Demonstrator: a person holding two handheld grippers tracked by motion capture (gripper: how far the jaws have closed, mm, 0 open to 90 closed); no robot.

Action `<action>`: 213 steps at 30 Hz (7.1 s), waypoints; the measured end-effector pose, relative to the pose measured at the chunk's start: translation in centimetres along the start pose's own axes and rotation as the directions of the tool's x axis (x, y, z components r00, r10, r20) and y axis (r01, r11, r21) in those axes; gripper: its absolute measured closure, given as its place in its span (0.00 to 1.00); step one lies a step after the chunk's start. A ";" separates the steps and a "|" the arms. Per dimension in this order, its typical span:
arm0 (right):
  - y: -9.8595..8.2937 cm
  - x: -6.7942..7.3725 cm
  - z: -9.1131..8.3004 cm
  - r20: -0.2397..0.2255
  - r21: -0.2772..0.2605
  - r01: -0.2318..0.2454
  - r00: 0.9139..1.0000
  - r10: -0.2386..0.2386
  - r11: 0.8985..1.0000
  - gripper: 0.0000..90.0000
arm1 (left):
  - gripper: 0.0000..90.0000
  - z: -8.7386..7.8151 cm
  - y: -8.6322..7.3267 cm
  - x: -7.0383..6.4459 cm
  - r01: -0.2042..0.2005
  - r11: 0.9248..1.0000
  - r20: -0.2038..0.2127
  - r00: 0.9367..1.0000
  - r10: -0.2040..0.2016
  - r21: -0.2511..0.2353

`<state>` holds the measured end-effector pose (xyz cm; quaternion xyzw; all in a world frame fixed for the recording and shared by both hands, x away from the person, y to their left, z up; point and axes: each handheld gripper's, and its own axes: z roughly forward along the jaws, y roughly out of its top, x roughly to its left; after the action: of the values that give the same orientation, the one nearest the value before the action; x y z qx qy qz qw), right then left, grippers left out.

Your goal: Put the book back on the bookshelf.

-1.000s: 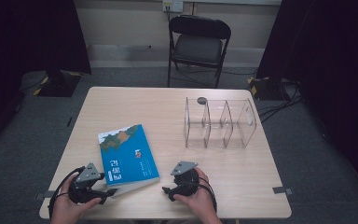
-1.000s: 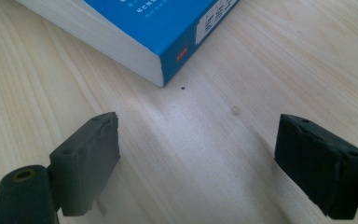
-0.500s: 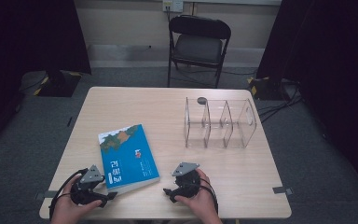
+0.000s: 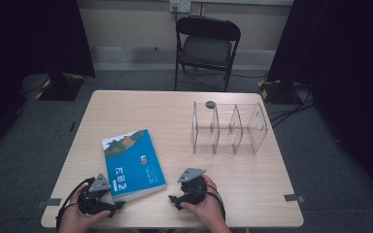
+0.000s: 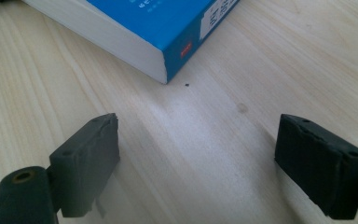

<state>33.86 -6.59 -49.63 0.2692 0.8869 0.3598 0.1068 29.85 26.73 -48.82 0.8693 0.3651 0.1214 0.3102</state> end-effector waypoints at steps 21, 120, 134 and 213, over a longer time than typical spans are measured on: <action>0.0 0.3 0.7 0.011 -0.039 -0.002 1.000 0.003 0.999 0.10 | 0.24 0.0 0.6 -0.9 0.010 1.000 -0.056 0.998 -0.011 -0.002; 10.3 5.8 4.1 0.036 -0.116 0.339 0.941 -0.337 0.934 0.81 | 0.21 -2.0 -0.1 -0.2 0.002 0.998 0.076 0.997 0.002 -0.058; 12.6 5.4 2.7 0.020 -0.083 0.294 0.956 -0.293 0.952 0.81 | 0.22 -1.6 -1.1 -0.8 0.010 0.999 0.079 0.997 -0.006 -0.050; 13.3 5.9 0.9 0.044 0.008 0.234 0.971 -0.234 0.972 0.81 | 0.35 0.6 0.3 0.7 0.138 0.972 0.013 0.990 -0.138 -0.188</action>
<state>34.59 5.11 -41.02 0.1708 0.9105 0.3372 0.1677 30.76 26.82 -49.12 0.8086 0.4116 0.1336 0.3987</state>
